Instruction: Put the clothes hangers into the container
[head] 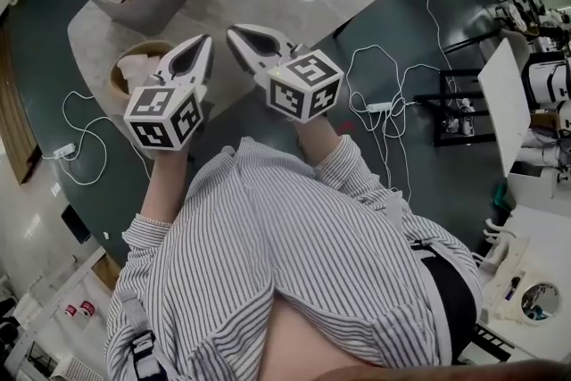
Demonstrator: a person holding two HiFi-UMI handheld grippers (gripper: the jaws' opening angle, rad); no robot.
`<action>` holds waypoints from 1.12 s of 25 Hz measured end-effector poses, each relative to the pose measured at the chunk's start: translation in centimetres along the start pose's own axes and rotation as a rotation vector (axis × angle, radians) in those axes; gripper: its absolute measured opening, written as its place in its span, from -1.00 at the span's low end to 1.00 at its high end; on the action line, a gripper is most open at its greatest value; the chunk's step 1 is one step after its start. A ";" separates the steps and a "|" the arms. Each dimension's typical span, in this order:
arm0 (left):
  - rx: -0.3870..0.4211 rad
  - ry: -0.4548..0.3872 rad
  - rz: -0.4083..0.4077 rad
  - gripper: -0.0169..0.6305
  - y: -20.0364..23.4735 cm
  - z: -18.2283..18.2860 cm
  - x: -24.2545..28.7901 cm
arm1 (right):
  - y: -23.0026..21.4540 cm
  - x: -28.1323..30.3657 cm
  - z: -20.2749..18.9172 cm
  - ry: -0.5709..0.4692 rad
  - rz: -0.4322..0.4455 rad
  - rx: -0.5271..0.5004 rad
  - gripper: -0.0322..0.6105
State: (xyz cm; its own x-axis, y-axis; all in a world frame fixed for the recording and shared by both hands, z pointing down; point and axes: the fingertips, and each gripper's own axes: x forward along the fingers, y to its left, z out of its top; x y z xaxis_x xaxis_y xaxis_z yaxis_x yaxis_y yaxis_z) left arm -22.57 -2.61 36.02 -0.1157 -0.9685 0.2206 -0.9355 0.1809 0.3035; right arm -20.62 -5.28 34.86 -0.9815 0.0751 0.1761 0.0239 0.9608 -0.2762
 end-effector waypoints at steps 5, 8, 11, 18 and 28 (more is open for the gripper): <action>-0.002 -0.004 0.004 -0.91 0.1 -0.4 0.3 | -0.3 0.3 -0.2 0.004 0.010 -0.022 -0.86; -0.009 -0.004 0.008 -0.91 0.0 -0.6 0.3 | -0.2 0.3 -0.3 0.011 0.021 -0.031 -0.86; -0.008 -0.007 0.014 -0.91 0.2 -0.3 0.2 | -0.1 0.3 -0.2 0.009 0.021 -0.038 -0.85; -0.013 -0.012 0.023 -0.91 0.2 -0.1 0.2 | -0.8 -0.2 -0.2 0.012 0.017 -0.036 -0.86; -0.019 -0.003 0.003 -0.91 -0.5 -0.6 0.7 | -1.2 -0.9 -0.3 0.085 0.050 -0.126 -0.86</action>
State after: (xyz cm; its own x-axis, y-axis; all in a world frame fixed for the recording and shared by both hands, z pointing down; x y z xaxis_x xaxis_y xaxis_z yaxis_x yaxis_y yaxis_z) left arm -22.04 -3.31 36.57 -0.1196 -0.9684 0.2188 -0.9287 0.1870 0.3202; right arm -19.73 -6.44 35.28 -0.9591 0.1406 0.2457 0.1012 0.9808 -0.1665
